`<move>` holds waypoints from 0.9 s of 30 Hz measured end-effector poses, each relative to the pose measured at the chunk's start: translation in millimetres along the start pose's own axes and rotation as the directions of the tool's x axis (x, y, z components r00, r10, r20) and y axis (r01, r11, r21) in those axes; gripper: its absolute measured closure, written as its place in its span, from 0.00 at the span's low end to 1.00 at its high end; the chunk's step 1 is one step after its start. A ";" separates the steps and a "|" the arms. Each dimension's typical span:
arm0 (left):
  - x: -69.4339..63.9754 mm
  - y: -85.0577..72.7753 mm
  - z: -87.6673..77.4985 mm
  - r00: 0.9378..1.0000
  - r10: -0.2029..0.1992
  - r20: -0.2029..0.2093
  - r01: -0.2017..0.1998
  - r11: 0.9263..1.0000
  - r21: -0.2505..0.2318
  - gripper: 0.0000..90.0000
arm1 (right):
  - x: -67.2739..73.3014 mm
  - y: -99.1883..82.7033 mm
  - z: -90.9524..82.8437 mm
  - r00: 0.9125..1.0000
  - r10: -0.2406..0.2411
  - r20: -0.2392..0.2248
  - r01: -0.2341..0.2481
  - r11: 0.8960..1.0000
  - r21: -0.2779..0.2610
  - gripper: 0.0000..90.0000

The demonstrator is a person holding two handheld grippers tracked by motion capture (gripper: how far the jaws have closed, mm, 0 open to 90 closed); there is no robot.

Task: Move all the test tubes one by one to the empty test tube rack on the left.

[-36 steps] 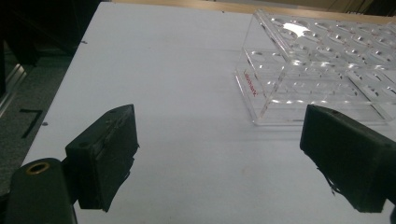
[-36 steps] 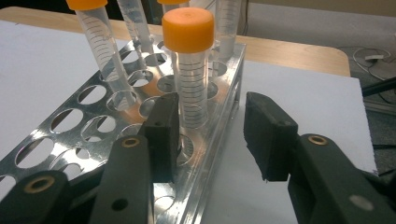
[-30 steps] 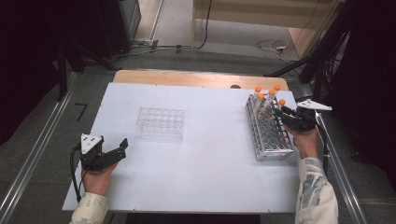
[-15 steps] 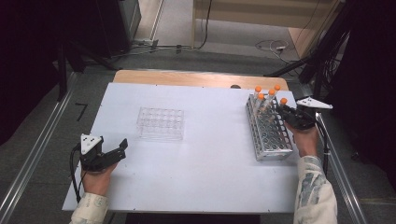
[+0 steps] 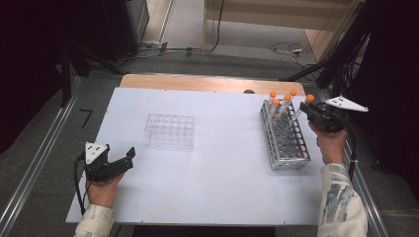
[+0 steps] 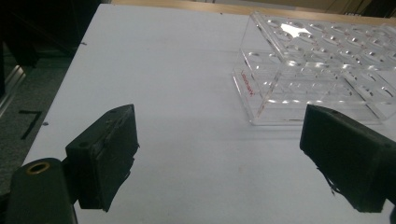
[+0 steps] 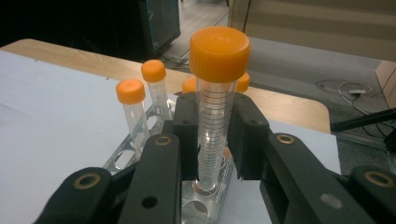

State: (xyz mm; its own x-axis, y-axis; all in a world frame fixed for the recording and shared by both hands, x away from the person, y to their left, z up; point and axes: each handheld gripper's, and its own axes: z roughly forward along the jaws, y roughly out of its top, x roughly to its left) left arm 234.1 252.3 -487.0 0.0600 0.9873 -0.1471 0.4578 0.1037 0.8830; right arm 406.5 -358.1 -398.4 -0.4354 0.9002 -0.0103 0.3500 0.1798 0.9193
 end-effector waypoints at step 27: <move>-55.8 31.2 -18.0 0.972 0.095 0.215 -0.092 0.995 -0.028 0.16 | 112.8 11.5 -17.3 0.970 -0.129 -0.208 0.144 0.988 0.057 0.80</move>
State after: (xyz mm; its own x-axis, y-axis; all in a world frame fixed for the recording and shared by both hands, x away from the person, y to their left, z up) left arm 229.0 202.6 -443.3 0.2924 0.9437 -0.1544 0.4257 0.0161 0.9047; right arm 347.1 -261.4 -382.2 -0.6401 0.7669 -0.0466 0.3306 0.3296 0.8844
